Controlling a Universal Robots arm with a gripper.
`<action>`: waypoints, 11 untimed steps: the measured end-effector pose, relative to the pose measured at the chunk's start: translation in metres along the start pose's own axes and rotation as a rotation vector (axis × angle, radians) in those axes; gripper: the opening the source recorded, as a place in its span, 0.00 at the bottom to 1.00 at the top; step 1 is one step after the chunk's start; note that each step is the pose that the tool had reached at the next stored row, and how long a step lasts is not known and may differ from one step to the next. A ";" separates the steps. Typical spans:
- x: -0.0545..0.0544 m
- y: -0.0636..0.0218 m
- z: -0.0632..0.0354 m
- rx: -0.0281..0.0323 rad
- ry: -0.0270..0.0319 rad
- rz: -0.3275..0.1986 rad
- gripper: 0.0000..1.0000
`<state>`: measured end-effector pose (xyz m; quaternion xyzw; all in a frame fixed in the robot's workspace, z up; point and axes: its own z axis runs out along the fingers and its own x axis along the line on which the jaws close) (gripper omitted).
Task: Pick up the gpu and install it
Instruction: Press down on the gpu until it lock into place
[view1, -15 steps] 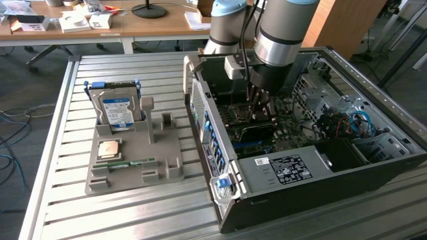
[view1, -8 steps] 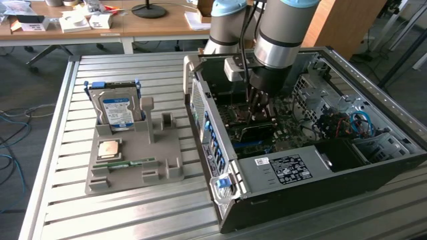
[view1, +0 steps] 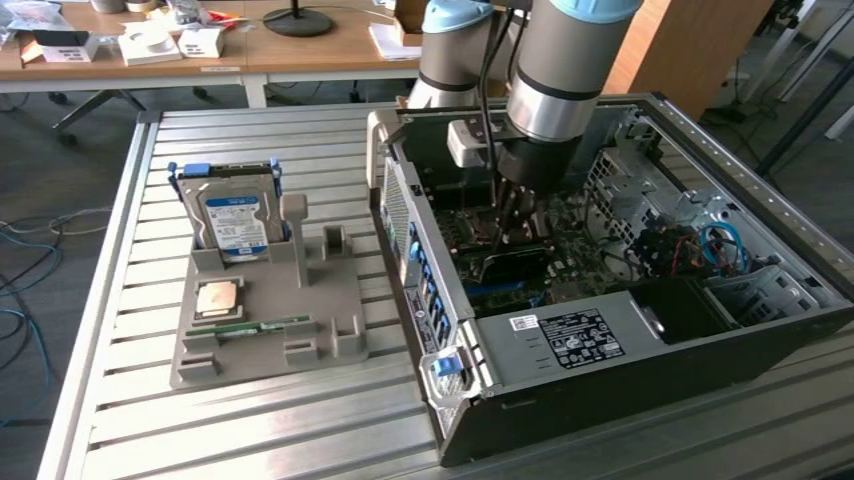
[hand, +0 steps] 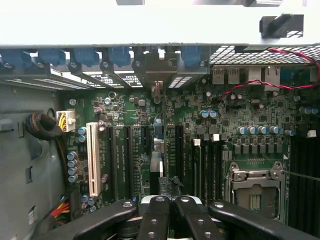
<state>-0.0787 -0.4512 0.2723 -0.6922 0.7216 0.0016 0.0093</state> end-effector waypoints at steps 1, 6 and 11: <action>0.000 0.0000 0.0001 -0.0001 0.0002 0.000 0.11; 0.000 0.0001 0.0010 0.0000 0.0000 0.000 0.11; -0.001 0.0009 0.0010 0.0000 -0.0002 0.000 0.11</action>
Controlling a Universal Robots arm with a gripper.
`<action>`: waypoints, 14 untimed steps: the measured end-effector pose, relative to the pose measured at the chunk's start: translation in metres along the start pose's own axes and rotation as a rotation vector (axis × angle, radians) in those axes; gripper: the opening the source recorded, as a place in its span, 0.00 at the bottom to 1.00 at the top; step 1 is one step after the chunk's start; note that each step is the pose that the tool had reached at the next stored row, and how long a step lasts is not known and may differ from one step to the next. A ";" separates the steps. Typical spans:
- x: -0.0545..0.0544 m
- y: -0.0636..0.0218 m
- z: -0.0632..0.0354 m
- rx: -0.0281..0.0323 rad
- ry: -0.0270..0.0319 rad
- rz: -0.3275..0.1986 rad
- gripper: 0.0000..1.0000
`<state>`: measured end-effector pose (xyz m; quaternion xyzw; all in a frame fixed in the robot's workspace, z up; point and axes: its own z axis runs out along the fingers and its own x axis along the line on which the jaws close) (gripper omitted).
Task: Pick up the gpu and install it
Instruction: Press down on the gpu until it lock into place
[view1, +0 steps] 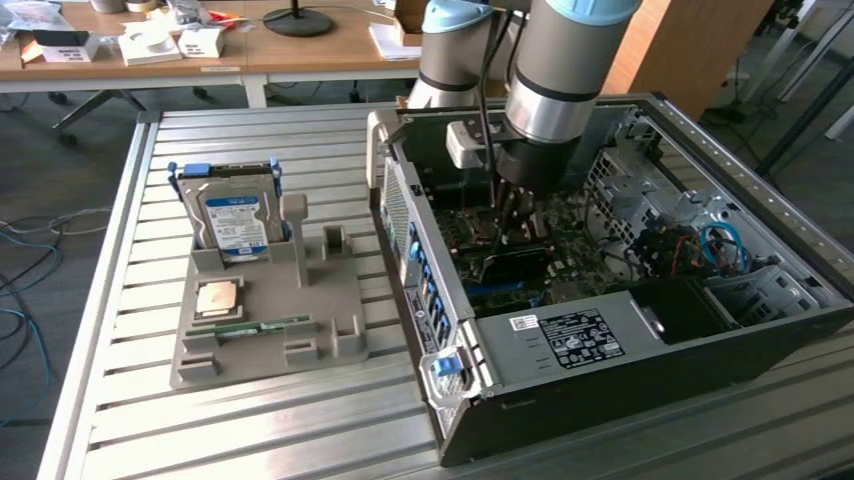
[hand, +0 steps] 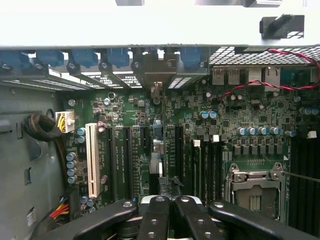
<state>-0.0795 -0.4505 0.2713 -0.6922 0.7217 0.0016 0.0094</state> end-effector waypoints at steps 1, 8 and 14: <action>0.000 0.0003 0.0000 0.0001 0.0000 0.000 0.11; -0.002 0.0054 0.0004 0.0014 -0.0015 0.001 0.11; -0.002 0.0056 0.0018 0.0015 -0.0017 0.001 0.11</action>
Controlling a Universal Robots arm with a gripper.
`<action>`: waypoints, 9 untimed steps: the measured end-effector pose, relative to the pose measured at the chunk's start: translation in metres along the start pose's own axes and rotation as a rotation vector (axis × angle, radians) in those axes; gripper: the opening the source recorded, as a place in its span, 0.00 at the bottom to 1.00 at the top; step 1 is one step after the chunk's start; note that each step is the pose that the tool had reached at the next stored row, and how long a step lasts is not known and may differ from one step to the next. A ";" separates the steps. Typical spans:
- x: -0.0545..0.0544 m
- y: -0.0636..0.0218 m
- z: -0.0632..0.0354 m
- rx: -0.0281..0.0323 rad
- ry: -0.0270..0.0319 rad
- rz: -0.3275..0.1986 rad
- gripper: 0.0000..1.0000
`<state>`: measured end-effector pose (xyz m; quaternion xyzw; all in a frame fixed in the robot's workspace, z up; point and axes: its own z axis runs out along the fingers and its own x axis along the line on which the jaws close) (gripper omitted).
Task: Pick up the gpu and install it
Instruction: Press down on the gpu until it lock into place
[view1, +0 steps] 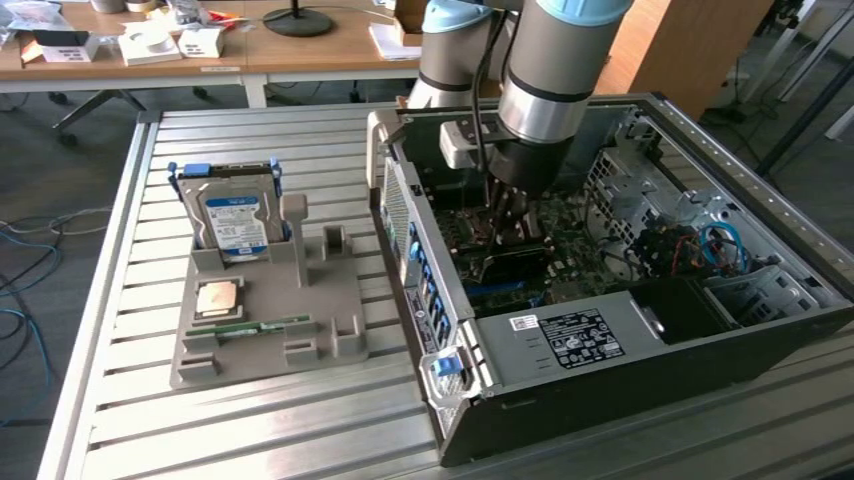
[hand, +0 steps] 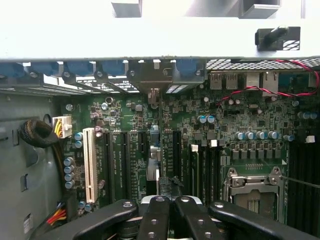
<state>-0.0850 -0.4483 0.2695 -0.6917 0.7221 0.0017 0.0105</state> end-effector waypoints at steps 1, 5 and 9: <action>0.000 0.0000 0.0006 0.0000 0.0000 0.000 0.11; 0.000 0.0000 0.0007 -0.0002 0.0004 0.000 0.11; 0.000 0.0000 0.0017 -0.0002 0.0004 0.000 0.11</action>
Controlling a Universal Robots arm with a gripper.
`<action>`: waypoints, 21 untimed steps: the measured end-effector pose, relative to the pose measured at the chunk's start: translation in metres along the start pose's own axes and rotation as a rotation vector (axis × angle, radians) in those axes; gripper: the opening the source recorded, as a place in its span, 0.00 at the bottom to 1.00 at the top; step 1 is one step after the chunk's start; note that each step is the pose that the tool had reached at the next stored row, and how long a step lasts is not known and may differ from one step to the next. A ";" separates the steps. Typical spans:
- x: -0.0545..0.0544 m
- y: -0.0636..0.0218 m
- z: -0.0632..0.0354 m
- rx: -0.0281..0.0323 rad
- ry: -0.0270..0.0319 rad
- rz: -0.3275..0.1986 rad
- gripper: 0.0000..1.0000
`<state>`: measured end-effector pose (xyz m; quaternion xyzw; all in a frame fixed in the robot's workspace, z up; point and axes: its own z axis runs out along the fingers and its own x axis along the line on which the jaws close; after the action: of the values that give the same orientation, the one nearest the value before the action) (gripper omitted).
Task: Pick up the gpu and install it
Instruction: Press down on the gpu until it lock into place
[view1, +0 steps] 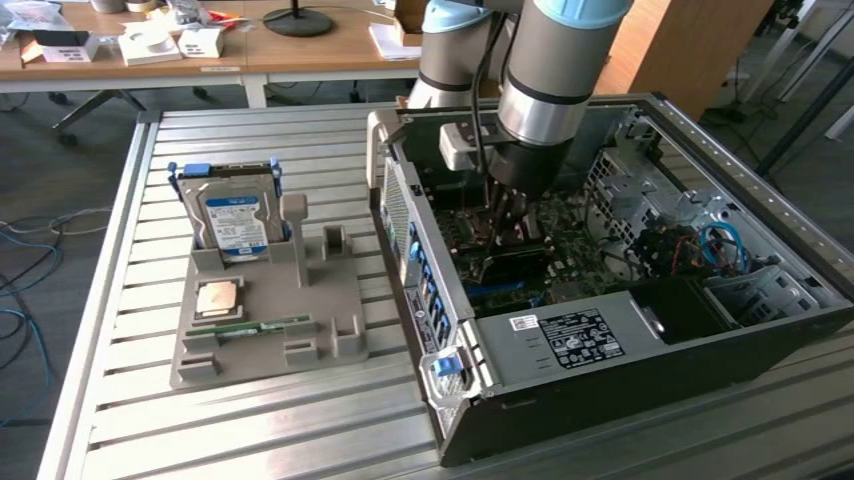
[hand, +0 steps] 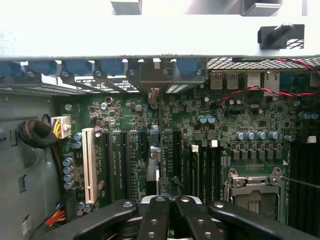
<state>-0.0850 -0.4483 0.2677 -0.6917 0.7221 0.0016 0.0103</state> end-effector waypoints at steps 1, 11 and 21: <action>0.000 0.0000 0.0000 -0.0001 0.0001 0.000 0.11; 0.000 0.0008 0.0007 0.0002 -0.0001 0.000 0.11; 0.001 0.0015 0.0018 0.0002 0.0000 0.000 0.11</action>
<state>-0.0866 -0.4490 0.2659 -0.6917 0.7221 0.0016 0.0104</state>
